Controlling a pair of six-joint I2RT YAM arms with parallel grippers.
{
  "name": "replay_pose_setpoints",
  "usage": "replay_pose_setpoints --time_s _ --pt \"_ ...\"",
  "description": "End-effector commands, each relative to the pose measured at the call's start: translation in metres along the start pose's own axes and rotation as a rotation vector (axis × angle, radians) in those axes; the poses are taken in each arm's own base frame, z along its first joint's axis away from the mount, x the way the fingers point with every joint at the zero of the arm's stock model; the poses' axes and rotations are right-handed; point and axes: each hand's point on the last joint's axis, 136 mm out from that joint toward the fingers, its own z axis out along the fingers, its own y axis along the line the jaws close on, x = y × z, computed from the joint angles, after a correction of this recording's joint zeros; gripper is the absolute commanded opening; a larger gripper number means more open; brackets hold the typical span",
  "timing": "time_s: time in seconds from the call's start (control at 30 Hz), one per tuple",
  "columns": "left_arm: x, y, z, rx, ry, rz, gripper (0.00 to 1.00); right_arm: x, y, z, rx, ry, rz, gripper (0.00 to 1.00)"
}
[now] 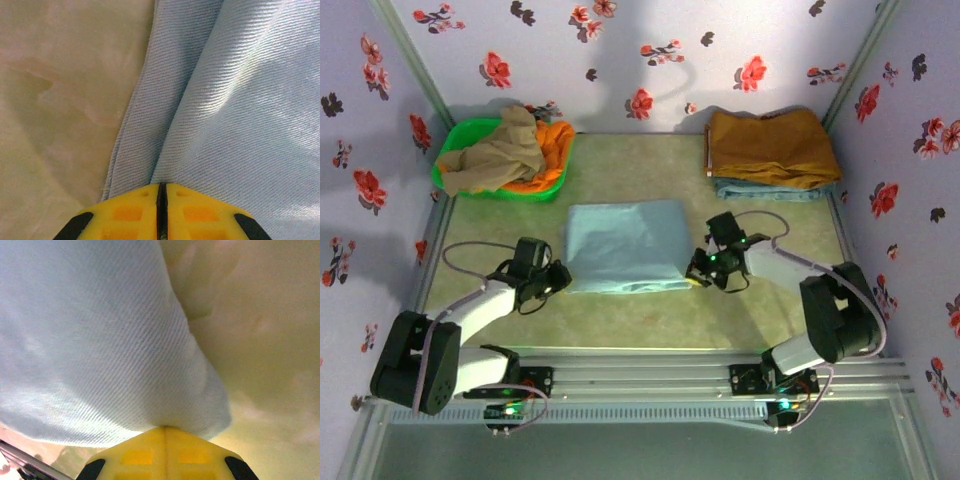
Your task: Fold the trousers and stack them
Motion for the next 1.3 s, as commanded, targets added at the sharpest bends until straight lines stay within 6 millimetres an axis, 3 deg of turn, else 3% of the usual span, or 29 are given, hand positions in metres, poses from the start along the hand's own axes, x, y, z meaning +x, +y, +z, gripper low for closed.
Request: replay_pose_setpoints --time_s 0.0,0.1,0.23,0.33,0.47,0.7,0.73,0.77,0.87,0.9,1.03,1.17,1.27 --pt "0.026 0.032 -0.002 -0.115 0.067 -0.031 0.14 -0.045 0.016 -0.058 0.058 -0.182 -0.085 0.11" --pt "0.019 0.022 -0.013 -0.096 0.056 -0.022 0.27 -0.096 0.006 -0.095 0.279 -0.342 -0.135 0.48" --pt "0.010 0.011 -0.030 -0.082 0.035 -0.003 0.47 -0.164 -0.010 -0.112 0.627 -0.423 -0.221 0.59" --pt "0.007 0.009 -0.039 -0.081 0.029 -0.003 0.58 -0.208 -0.018 -0.098 0.747 -0.436 -0.244 0.66" --pt "0.003 0.007 -0.045 -0.077 0.028 -0.010 0.60 -0.253 -0.021 -0.071 0.783 -0.410 -0.250 0.71" --pt "-0.001 0.003 -0.044 -0.067 0.027 -0.013 0.60 -0.294 -0.029 -0.018 0.648 -0.356 -0.167 0.69" --pt "-0.001 0.003 -0.044 -0.068 0.028 -0.013 0.60 -0.296 -0.030 -0.014 0.634 -0.353 -0.155 0.65" --pt "-0.002 0.003 -0.043 -0.068 0.028 -0.012 0.60 -0.297 -0.032 -0.010 0.623 -0.346 -0.145 0.54" --pt "-0.005 0.001 -0.045 -0.069 0.026 -0.007 0.60 -0.290 -0.040 -0.006 0.622 -0.323 -0.116 0.07" --pt "-0.007 0.000 -0.046 -0.068 0.023 -0.006 0.60 -0.284 -0.039 -0.002 0.602 -0.314 -0.119 0.00" --pt "-0.015 -0.006 -0.051 -0.059 0.005 0.003 0.60 -0.256 -0.042 0.005 0.546 -0.311 -0.134 0.00" --pt "-0.021 -0.011 -0.054 -0.051 -0.005 0.012 0.60 -0.209 -0.043 0.020 0.507 -0.262 -0.164 0.00" --pt "-0.022 -0.012 -0.052 -0.050 -0.004 0.013 0.60 -0.170 -0.024 0.039 0.464 -0.211 -0.214 0.00"
